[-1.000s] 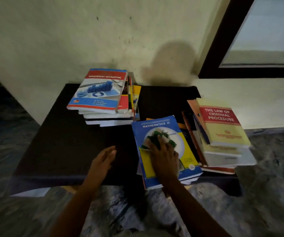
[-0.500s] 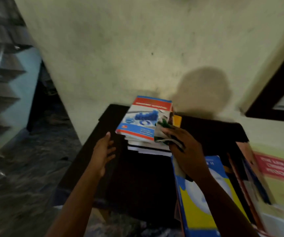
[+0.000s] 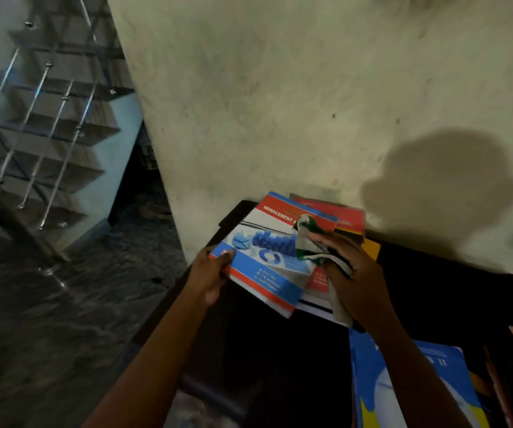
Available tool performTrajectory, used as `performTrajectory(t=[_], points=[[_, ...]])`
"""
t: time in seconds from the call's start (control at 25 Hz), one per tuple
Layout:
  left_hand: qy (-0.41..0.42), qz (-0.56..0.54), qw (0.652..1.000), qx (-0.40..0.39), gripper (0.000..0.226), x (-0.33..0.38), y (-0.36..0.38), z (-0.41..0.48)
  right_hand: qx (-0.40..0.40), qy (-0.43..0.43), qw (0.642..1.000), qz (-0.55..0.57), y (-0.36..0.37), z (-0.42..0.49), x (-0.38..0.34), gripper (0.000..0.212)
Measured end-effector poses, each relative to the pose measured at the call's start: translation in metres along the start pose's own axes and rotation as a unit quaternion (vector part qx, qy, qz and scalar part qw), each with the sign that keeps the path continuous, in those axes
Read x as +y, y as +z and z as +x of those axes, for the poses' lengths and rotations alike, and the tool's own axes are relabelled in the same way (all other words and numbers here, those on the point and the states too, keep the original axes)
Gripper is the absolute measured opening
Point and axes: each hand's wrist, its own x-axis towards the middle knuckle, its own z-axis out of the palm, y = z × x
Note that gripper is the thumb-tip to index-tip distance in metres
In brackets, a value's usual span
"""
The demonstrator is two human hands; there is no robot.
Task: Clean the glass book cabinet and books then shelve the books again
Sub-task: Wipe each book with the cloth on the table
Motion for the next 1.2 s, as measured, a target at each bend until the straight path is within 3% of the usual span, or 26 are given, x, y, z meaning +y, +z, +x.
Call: performTrajectory(t=[0.08, 0.2, 0.44, 0.6, 0.76, 0.88, 1.0, 1.2], points=[[0.002, -0.077, 0.997, -0.019, 0.026, 0.013, -0.042, -0.017, -0.026, -0.037, 0.999, 0.009, 0.014, 0.007, -0.006, 0.045], [-0.004, -0.150, 0.989, -0.010, 0.037, 0.012, -0.121, -0.037, -0.056, -0.063, 0.995, 0.048, 0.050, 0.016, -0.019, 0.045], [-0.102, -0.146, 0.980, 0.093, 0.038, -0.022, -0.218, -0.035, -0.118, -0.002, 0.988, 0.101, 0.163, 0.026, -0.039, 0.046], [-0.135, -0.087, 0.981, 0.113, 0.017, -0.020, -0.244, -0.023, -0.129, 0.068, 0.985, 0.089, 0.226, 0.024, -0.042, 0.044], [-0.176, -0.083, 0.976, 0.094, 0.018, -0.010, -0.265, -0.023, -0.149, 0.087, 0.984, -0.041, 0.285, 0.047, -0.014, 0.053], [-0.203, -0.086, 0.973, 0.071, 0.018, -0.010, -0.274, -0.023, -0.198, 0.170, 0.950, -0.169, 0.332, 0.055, 0.025, 0.063], [-0.230, -0.095, 0.966, 0.071, 0.017, -0.012, -0.278, -0.017, -0.231, 0.103, 0.919, -0.303, 0.357, 0.037, 0.029, 0.059], [-0.257, -0.147, 0.954, 0.046, 0.022, -0.019, -0.294, -0.007, -0.278, -0.045, 0.930, -0.238, 0.372, -0.035, -0.009, 0.053]])
